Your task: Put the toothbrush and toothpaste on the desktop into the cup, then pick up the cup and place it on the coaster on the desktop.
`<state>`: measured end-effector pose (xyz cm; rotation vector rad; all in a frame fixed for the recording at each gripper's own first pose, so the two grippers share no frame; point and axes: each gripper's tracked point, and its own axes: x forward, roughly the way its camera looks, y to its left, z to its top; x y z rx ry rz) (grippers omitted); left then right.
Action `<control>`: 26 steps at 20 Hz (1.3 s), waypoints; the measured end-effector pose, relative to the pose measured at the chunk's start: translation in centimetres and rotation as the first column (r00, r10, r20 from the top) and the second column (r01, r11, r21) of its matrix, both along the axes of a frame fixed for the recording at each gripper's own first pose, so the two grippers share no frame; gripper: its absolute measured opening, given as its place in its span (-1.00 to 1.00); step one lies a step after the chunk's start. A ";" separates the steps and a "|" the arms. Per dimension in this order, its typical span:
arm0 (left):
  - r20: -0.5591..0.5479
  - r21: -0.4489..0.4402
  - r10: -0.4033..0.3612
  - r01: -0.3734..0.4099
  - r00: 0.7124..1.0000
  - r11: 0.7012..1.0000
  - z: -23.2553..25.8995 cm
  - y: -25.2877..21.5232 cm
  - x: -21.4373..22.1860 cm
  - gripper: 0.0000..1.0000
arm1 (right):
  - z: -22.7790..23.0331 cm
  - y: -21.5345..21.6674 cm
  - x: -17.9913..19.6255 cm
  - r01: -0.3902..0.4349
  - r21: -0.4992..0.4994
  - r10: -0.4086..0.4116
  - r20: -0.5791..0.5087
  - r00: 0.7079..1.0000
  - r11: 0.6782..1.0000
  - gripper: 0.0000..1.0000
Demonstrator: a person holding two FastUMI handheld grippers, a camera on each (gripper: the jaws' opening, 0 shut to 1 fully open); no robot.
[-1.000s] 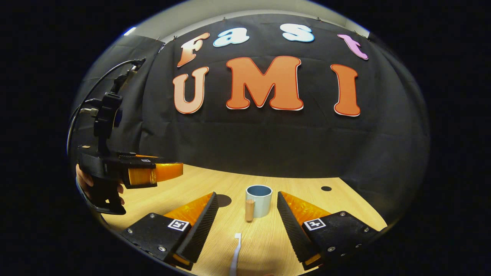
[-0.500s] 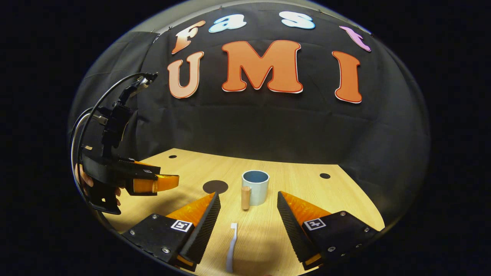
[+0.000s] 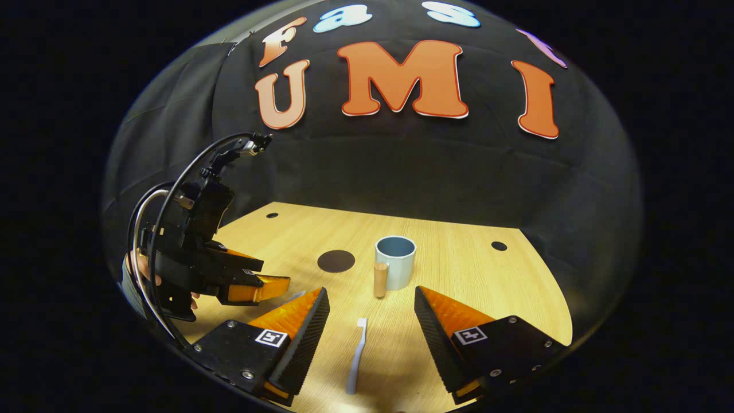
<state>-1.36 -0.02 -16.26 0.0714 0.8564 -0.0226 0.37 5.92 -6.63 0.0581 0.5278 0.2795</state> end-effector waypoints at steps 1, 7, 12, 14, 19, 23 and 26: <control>-0.031 -0.010 -0.004 0.003 1.000 1.000 -0.5 -0.1 -0.4 0.91 | -0.6 0.2 0.0 -0.008 -0.001 0.008 -0.027 1.000 1.000 0.80; -0.178 -0.048 0.002 -0.011 0.984 0.999 -4.2 -0.5 -1.6 0.94 | -3.6 1.8 -0.5 -0.053 0.041 0.060 -0.198 0.978 0.998 0.68; -0.244 -0.047 -0.008 -0.004 0.970 0.999 -5.1 -0.7 -2.3 0.86 | -5.4 2.1 -2.0 -0.116 -0.019 0.102 -0.349 0.931 0.993 0.67; -0.266 -0.048 -0.003 -0.010 0.964 0.999 -5.4 -0.7 -2.6 0.87 | -6.5 2.4 -3.2 -0.154 -0.024 0.129 -0.430 0.894 0.988 0.67; -0.342 -0.059 0.009 -0.031 0.940 0.998 -6.6 -0.9 -3.6 0.86 | -7.8 2.5 -4.6 -0.181 -0.048 0.124 -0.552 0.824 0.982 0.52; -0.413 -0.062 0.047 -0.079 0.910 0.995 -7.9 -0.7 -4.5 0.75 | -9.1 2.5 -5.3 -0.204 -0.058 0.123 -0.627 0.769 0.977 0.50; -0.414 -0.047 0.051 -0.077 0.909 0.996 -8.1 -0.6 -4.2 0.60 | -10.2 2.4 -5.3 -0.207 -0.060 0.117 -0.660 0.742 0.976 0.50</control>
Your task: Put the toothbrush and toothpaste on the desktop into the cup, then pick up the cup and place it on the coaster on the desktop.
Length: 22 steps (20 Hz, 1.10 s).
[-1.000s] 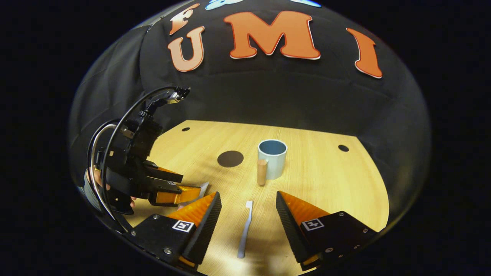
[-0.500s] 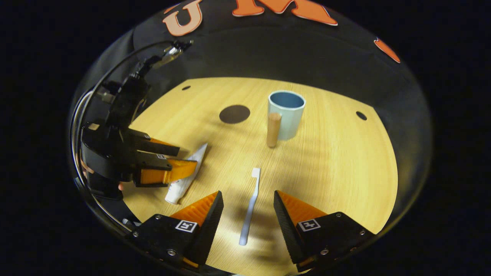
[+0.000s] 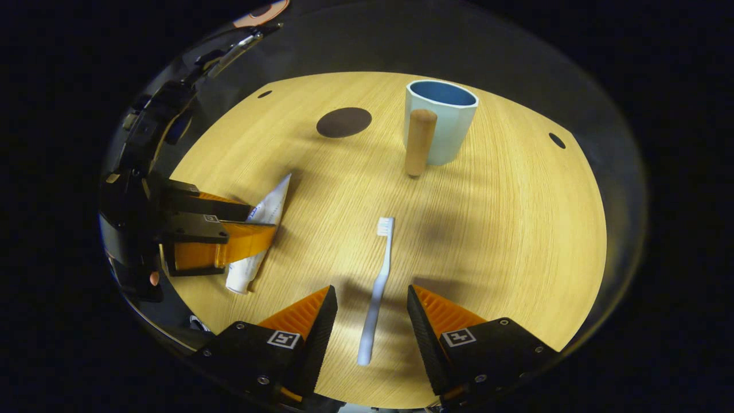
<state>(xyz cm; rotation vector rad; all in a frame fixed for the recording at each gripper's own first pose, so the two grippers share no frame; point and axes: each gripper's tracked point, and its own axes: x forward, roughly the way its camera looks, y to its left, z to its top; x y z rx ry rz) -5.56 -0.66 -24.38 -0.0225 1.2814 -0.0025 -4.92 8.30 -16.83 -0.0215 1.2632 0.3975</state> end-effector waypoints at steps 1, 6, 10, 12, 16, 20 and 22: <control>-0.003 0.003 0.012 -0.012 1.000 1.000 -0.2 0.1 0.2 0.59 | -0.3 -0.1 0.0 -0.001 -0.005 0.001 -0.013 1.000 1.000 0.50; 0.016 -0.033 0.044 -0.043 0.999 0.999 -0.3 -0.8 0.4 -0.19 | -1.4 0.7 0.1 -0.008 -0.017 0.007 -0.053 0.999 1.000 0.17; 0.045 -0.080 0.044 -0.040 0.998 0.996 0.0 -1.3 0.7 -0.48 | -1.7 -0.4 0.4 -0.018 -0.087 0.013 -0.053 0.999 0.996 -0.20; 0.050 -0.101 0.044 -0.039 0.998 0.994 0.1 -1.2 0.5 -0.51 | -1.8 -0.1 0.7 -0.019 -0.104 0.014 -0.047 0.999 0.994 -0.60; 0.067 -0.124 0.026 -0.017 0.997 0.992 0.6 -2.6 0.7 -0.47 | -1.6 0.1 1.3 0.017 -0.080 -0.020 -0.042 0.999 0.997 -0.84; 0.092 -0.146 0.036 -0.022 0.995 0.989 1.1 -1.9 0.3 -0.49 | -1.9 -0.8 1.6 0.048 -0.065 -0.049 -0.014 0.999 0.997 -0.85; 0.095 -0.162 0.042 -0.026 0.995 0.986 1.3 -1.9 0.0 -0.49 | -1.0 -0.8 2.5 0.069 -0.036 -0.069 0.017 0.997 0.997 -0.85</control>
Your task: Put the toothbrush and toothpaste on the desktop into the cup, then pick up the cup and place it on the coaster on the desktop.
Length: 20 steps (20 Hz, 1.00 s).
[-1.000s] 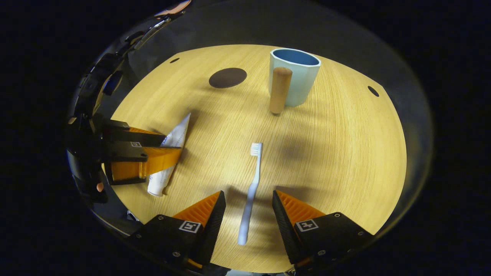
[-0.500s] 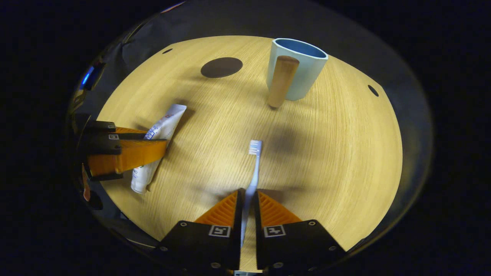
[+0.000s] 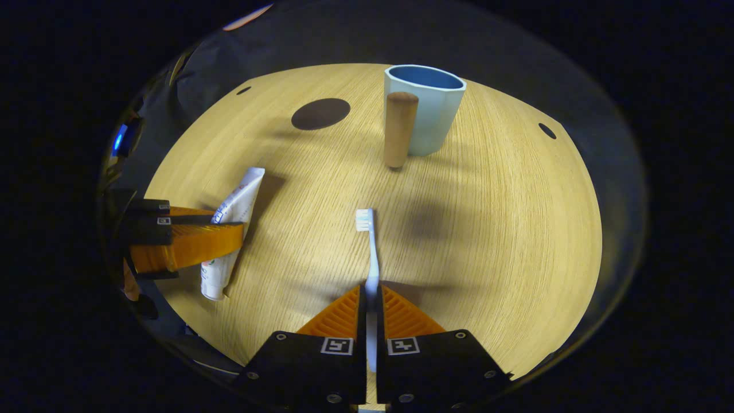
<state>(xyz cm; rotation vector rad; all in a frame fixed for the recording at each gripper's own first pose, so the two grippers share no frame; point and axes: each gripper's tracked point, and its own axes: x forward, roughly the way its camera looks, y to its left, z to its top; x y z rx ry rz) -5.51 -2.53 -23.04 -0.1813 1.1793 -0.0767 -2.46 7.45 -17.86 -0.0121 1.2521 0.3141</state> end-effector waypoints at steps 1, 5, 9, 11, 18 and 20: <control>0.012 0.002 0.004 -0.004 1.000 1.000 0.3 0.1 0.2 -0.49 | 0.3 -0.2 0.3 0.007 0.018 -0.008 0.018 1.000 1.000 -0.85; 0.053 -0.022 -0.010 0.011 0.999 1.000 0.6 -0.3 0.5 -0.51 | 0.7 -1.0 1.0 0.029 0.047 -0.031 0.048 0.998 0.998 -0.85; 0.096 -0.026 -0.030 0.033 0.995 0.999 1.3 0.4 0.6 -0.51 | 1.0 -1.3 1.6 0.052 0.082 -0.059 0.080 0.995 0.995 -0.86; 0.123 -0.017 -0.038 0.040 0.992 0.999 1.4 0.3 0.8 -0.51 | 0.9 -1.8 1.9 0.058 0.083 -0.066 0.094 0.993 0.995 -0.86; 0.139 -0.014 -0.043 0.045 0.989 0.999 1.7 0.3 0.6 -0.50 | -1.1 -1.4 0.8 0.024 0.092 -0.024 -0.002 1.000 0.995 -0.81; 0.137 -0.016 -0.041 0.043 0.990 0.999 1.5 0.3 0.6 -0.51 | -1.9 -0.4 0.8 0.020 0.090 -0.019 -0.010 1.000 0.996 -0.62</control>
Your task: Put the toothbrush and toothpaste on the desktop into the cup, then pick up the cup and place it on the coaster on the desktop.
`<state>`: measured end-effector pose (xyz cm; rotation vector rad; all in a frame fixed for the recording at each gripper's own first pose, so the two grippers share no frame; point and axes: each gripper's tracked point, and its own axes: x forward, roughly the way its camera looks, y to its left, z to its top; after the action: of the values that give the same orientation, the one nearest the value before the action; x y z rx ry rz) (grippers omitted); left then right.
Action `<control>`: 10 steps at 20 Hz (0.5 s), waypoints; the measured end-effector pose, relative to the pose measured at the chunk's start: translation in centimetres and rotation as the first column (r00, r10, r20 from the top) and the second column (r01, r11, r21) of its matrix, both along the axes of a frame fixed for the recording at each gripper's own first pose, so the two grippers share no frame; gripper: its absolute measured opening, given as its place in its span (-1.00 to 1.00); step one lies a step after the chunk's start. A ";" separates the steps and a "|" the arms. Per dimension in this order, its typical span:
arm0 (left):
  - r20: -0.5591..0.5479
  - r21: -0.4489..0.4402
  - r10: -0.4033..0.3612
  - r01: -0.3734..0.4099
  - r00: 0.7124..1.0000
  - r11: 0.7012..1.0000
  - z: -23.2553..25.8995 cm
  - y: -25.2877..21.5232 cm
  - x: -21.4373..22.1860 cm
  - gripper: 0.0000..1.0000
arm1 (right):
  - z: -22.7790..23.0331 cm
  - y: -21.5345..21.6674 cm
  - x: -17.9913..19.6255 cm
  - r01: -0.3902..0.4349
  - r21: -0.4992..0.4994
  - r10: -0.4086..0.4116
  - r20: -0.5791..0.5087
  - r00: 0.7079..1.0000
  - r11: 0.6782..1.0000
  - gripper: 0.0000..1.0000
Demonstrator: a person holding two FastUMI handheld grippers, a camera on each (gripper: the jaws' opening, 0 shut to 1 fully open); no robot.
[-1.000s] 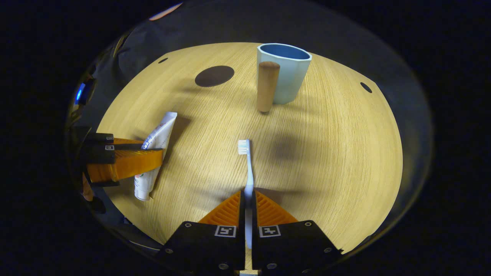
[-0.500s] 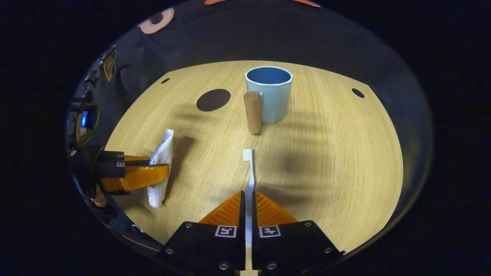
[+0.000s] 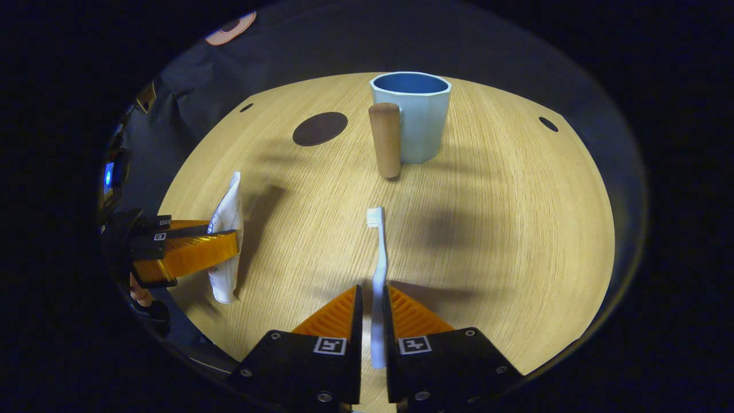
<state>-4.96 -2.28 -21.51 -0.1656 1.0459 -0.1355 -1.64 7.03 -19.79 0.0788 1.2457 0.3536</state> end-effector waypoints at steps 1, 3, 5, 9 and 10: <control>0.000 0.001 0.001 -0.001 1.000 1.000 0.0 0.0 0.1 -0.51 | -0.3 0.0 0.1 -0.005 -0.008 0.005 0.002 1.000 1.000 -0.57; 0.000 0.001 0.003 -0.003 1.000 1.000 0.6 0.1 0.1 -0.50 | -0.4 0.1 0.2 -0.019 -0.029 0.019 0.011 1.000 0.999 -0.71; 0.003 0.002 0.002 -0.002 1.000 1.000 0.4 0.1 0.1 -0.49 | -0.5 -0.1 0.4 -0.030 -0.063 0.031 0.023 0.999 0.998 -0.55; 0.007 -0.006 -0.002 0.002 1.000 1.000 0.6 0.0 0.1 -0.51 | -0.4 -0.3 0.7 -0.050 -0.121 0.058 0.064 0.996 0.991 -0.90; 0.007 -0.010 -0.004 0.004 1.000 1.000 0.6 0.1 0.0 -0.49 | -0.4 -0.3 0.9 -0.044 -0.121 0.054 0.080 0.995 0.992 -0.91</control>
<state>-4.92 -2.17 -20.94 -0.1716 1.0387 -0.1449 -0.69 6.72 -20.16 -0.0686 1.1849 0.3215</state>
